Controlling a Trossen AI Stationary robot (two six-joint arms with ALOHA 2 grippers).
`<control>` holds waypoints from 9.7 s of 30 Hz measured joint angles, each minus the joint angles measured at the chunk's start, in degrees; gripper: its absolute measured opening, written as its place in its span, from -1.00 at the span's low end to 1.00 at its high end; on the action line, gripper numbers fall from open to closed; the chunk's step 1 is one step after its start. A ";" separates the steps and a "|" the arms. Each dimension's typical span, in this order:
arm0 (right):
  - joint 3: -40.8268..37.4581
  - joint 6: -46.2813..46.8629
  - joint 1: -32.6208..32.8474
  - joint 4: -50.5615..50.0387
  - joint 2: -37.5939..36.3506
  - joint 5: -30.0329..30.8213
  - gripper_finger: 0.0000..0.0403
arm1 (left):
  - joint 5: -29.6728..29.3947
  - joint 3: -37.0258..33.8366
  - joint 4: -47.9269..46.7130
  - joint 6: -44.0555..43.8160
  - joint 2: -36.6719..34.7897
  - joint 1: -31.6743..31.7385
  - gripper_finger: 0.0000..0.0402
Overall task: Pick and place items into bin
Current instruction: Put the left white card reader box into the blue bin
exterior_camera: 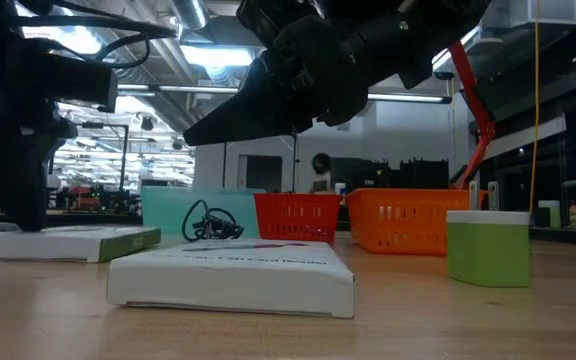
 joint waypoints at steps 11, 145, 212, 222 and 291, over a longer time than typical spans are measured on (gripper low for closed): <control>0.00 -0.29 0.01 -0.06 0.00 0.01 -1.00 | -0.36 -0.58 0.01 -1.34 -0.30 -0.76 -0.99; 36.28 -30.84 2.06 -35.92 21.55 14.11 -0.35 | -3.98 -1.85 1.87 -5.40 -0.34 -2.99 -0.99; 36.93 -36.50 3.08 -28.43 18.67 19.59 -0.35 | -8.46 -3.10 5.74 -6.39 -0.01 -2.91 -0.99; 36.81 -36.79 2.03 -26.46 18.75 19.57 -0.35 | -8.74 -3.03 5.79 -6.45 -0.10 -2.93 -0.99; 7.40 15.58 -8.11 -29.05 -8.77 -13.08 -0.35 | -22.69 -2.81 10.94 7.04 -0.19 -5.53 -0.99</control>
